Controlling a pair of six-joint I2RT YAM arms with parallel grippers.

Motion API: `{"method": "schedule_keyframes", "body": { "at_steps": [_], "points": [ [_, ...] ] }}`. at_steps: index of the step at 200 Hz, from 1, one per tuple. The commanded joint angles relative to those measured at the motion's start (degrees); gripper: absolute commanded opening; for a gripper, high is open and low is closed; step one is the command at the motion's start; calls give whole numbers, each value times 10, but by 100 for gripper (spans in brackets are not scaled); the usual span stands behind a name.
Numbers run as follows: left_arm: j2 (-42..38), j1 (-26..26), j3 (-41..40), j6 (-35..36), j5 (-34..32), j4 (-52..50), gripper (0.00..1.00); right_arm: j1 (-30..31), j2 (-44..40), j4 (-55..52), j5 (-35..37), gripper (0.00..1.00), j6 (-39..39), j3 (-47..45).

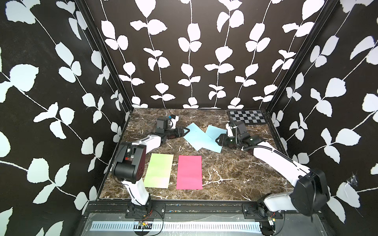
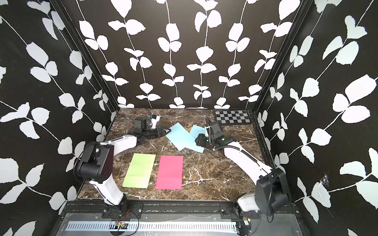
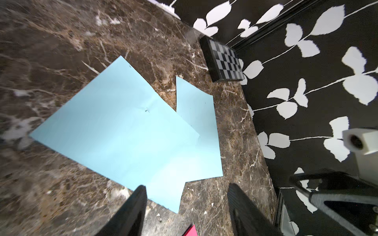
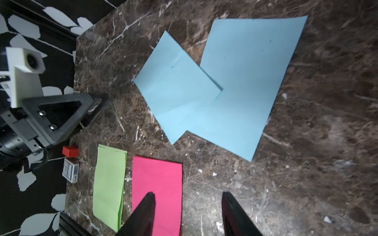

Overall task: Sort the scattered colored papers by color
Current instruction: Pick up the colored paper from the center of the board.

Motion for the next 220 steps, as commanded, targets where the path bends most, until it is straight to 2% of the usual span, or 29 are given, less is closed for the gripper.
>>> {"method": "schedule_keyframes", "body": {
  "at_steps": [1,84,149,220],
  "points": [
    [29,-19,38,0,-23,-54,63,-15,54,16,-31,54,-30,56],
    [110,-23,96,-3,-45,-88,63,-59,305,28,-152,54,-63,238],
    [146,-21,111,-11,-45,-83,63,-101,388,65,-216,53,-50,268],
    [155,-21,109,-14,-45,-86,64,-108,456,89,-277,53,-34,292]
  ]
}}
